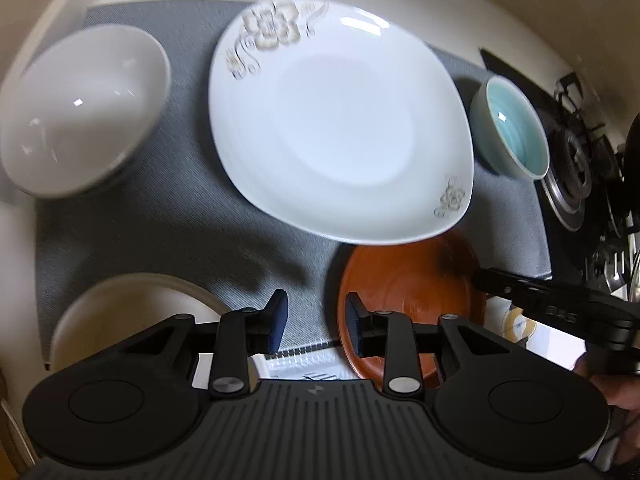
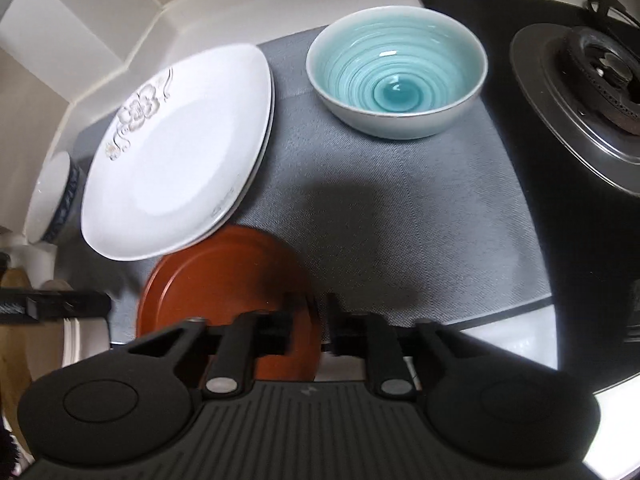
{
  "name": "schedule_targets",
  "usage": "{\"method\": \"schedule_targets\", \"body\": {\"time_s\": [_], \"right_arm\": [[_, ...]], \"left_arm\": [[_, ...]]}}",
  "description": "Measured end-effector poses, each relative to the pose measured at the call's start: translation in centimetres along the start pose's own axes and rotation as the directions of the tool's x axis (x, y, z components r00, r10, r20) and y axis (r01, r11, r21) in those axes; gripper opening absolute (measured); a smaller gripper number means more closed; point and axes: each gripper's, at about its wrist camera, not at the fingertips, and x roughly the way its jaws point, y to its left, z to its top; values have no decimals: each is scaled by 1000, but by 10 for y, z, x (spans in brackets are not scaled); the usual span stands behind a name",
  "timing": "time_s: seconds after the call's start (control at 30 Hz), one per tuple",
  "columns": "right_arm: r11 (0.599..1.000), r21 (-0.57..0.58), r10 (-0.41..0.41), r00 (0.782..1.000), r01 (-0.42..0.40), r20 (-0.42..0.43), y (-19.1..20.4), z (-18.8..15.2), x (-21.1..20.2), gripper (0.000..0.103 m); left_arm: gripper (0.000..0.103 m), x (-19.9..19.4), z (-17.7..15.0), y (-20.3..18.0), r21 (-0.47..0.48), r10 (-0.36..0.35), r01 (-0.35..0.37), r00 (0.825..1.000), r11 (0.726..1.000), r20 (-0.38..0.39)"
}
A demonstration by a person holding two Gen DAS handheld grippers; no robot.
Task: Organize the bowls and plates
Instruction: 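Move both grippers to the brown terracotta plate and grip its rim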
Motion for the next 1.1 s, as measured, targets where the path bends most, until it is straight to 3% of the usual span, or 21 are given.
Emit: {"method": "schedule_targets", "body": {"time_s": [0.2,0.27,0.33,0.5,0.57,0.6,0.7,0.73,0.9,1.1], "right_arm": [[1000,-24,8,1000,-9,-12,3,-18,-7,50],[1000,-17,3,1000,-3,-21,2,-24,-5,52],[1000,-3,-14,999,14,-29,1,-29,-3,53],[999,30,13,1000,-13,-7,-1,-33,-4,53],[999,38,18,1000,-18,7,-2,-35,-4,52],[999,50,20,1000,-21,10,-2,-35,-4,51],[997,82,7,1000,-7,9,-6,-34,-4,21],[997,80,-4,1000,3,9,-6,-34,-4,18],[996,94,1,1000,-2,10,-11,-37,-6,9],[997,77,3,1000,-3,6,-8,-42,-12,10]], "left_arm": [[44,16,1,-13,28,4,-3,999,1000,-41],[34,20,2,-15,41,-29,31,998,999,-53],[27,26,4,-18,51,-18,22,998,998,-66],[24,31,6,-20,61,-32,36,997,997,-65],[15,34,6,-22,73,-21,26,998,997,-62],[14,36,7,-23,79,-13,18,998,997,-61],[11,39,6,-26,84,-8,14,998,996,-69],[9,39,6,-28,90,4,2,998,996,-66],[8,37,0,-28,94,23,-17,998,995,-60],[8,31,-5,-28,119,10,-3,998,993,-60]]}}
